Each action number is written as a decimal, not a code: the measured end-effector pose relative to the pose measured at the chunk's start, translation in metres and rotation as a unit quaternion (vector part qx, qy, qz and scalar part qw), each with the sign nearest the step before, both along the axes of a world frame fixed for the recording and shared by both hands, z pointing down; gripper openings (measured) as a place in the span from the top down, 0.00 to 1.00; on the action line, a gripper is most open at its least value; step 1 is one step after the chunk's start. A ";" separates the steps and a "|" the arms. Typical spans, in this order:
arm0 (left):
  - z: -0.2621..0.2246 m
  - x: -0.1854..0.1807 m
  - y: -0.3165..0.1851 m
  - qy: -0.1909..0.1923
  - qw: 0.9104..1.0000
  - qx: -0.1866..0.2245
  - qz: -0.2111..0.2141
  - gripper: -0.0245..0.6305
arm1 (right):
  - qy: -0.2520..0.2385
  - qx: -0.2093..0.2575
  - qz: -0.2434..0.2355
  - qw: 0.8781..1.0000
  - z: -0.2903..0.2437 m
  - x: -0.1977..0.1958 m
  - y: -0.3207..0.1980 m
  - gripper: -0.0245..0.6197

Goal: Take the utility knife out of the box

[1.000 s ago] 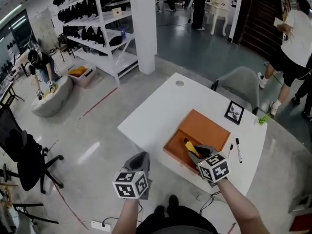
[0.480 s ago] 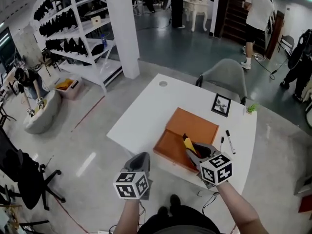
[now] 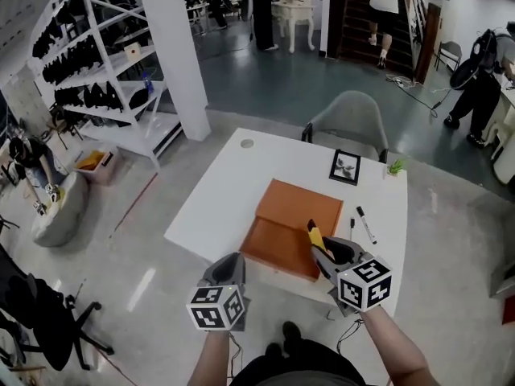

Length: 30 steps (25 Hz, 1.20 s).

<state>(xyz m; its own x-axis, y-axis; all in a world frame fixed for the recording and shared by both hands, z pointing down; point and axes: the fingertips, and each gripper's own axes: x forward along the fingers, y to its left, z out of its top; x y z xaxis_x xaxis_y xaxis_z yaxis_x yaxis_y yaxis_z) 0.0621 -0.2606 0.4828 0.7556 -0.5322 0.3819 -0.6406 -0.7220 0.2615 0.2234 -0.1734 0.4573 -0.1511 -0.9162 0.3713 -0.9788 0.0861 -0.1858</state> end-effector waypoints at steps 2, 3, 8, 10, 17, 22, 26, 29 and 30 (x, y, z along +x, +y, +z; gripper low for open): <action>-0.002 0.005 0.003 -0.001 1.000 0.002 0.008 0.92 | -0.006 0.003 0.015 1.000 -0.002 0.005 0.009 0.79; -0.003 0.007 0.005 -0.001 1.000 0.003 0.012 0.92 | -0.009 0.004 0.022 1.000 -0.002 0.008 0.013 0.79; -0.005 0.018 0.015 -0.003 1.000 0.007 0.030 0.92 | -0.018 0.018 0.052 0.998 -0.007 0.018 0.034 0.79; -0.003 0.021 0.019 -0.003 0.999 0.007 0.034 0.92 | -0.023 0.024 0.061 0.998 -0.008 0.021 0.042 0.79; 0.000 0.025 0.033 -0.005 0.999 0.001 0.048 0.92 | -0.020 0.033 0.082 0.996 -0.011 0.026 0.062 0.79; -0.001 0.027 0.037 -0.003 0.999 0.001 0.053 0.92 | -0.017 0.040 0.084 0.996 -0.015 0.022 0.066 0.79; 0.000 0.030 0.040 0.001 0.998 0.000 0.056 0.92 | -0.015 0.048 0.094 0.994 -0.015 0.024 0.069 0.79; 0.001 0.030 0.043 0.000 0.998 0.000 0.057 0.92 | -0.022 0.046 0.100 0.994 -0.011 0.025 0.073 0.79; 0.001 0.030 0.043 -0.001 0.998 0.000 0.058 0.92 | -0.024 0.045 0.102 0.993 -0.010 0.025 0.075 0.79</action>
